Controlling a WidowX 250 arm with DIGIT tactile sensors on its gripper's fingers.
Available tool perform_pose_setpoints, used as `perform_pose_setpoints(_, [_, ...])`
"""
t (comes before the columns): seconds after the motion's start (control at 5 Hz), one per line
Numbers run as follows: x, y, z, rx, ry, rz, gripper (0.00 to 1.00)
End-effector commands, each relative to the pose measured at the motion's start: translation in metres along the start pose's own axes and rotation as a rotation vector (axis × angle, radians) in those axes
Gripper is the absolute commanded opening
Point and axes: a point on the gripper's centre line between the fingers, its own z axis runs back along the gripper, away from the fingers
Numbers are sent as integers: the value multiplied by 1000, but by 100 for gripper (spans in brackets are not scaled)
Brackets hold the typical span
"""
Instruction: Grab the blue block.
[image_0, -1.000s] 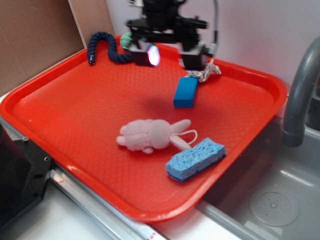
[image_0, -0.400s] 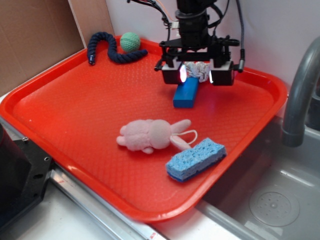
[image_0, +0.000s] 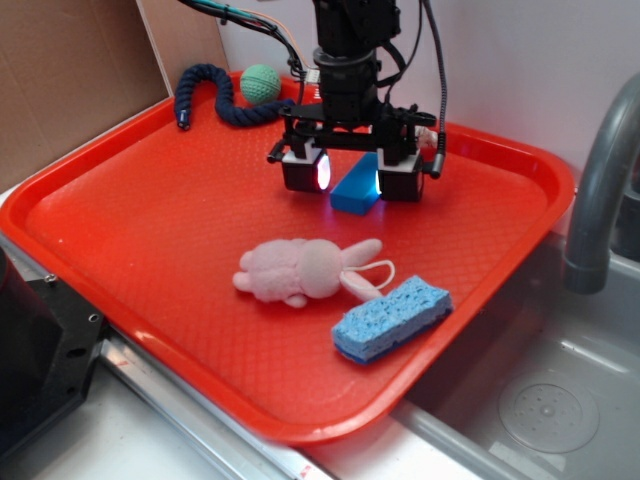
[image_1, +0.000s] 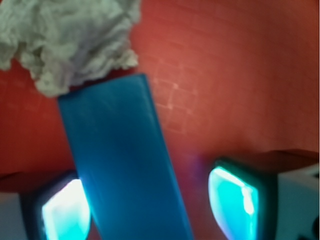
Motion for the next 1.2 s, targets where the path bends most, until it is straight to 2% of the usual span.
perform_pose_setpoints(0.0, [8,-4,6,-3,-58,-39,0])
perform_pose_setpoints(0.2, [7,1,2,4,-88,-136,0])
perform_pose_setpoints(0.4, [-5,25,44,-74,-194,-361,0])
perform_pose_setpoints(0.6, [-19,63,91,-139,-230,-341,0])
perform_pose_setpoints(0.8, [-25,96,132,-179,-196,-316,0])
perform_pose_setpoints(1.0, [-29,118,148,-192,-178,-361,0])
